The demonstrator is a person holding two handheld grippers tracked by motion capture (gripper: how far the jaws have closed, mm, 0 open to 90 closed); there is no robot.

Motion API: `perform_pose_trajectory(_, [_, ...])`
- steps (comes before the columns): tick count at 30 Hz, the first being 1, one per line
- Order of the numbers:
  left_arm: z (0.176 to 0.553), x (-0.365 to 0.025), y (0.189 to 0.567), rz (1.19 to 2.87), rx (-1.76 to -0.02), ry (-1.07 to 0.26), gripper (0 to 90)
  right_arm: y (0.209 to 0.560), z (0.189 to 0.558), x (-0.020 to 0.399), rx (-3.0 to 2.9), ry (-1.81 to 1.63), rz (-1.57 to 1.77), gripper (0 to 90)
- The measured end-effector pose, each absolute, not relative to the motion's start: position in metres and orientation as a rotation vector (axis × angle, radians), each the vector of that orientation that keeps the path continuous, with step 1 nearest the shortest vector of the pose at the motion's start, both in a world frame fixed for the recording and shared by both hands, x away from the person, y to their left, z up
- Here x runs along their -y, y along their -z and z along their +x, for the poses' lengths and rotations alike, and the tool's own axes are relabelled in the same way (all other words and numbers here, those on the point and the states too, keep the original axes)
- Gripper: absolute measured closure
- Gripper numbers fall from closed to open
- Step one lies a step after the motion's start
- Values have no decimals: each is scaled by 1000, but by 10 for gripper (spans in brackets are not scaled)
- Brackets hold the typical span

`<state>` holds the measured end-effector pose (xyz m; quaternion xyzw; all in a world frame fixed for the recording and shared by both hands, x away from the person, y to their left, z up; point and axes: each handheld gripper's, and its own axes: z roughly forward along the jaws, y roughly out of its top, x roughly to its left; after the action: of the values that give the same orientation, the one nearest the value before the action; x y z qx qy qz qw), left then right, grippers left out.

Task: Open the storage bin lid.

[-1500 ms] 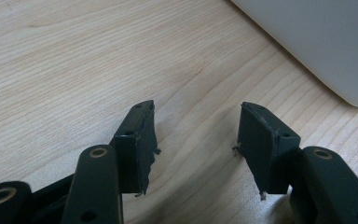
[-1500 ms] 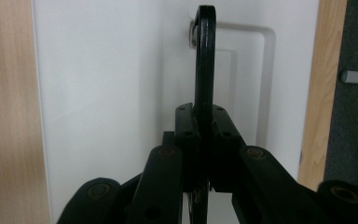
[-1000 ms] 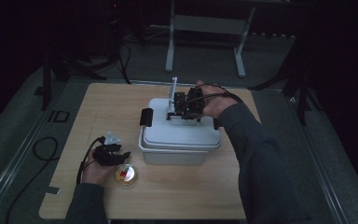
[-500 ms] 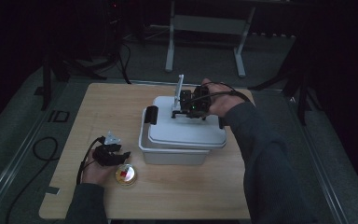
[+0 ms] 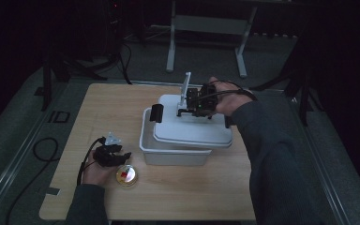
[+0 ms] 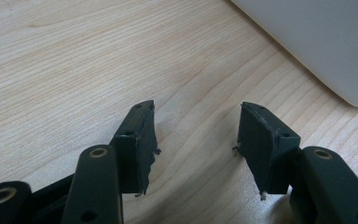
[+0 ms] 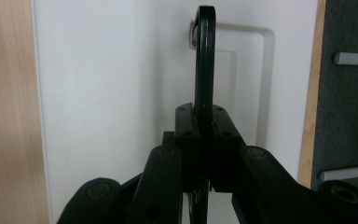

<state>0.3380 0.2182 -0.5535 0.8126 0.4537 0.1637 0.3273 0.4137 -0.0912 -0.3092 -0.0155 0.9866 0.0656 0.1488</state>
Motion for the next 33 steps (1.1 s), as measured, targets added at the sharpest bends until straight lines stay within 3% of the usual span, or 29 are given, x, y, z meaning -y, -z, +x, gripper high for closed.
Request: perform_pose_trajectory(33, [338, -219, 553, 2129, -1187, -425, 468, 307, 419, 136, -2835, -194, 70, 843])
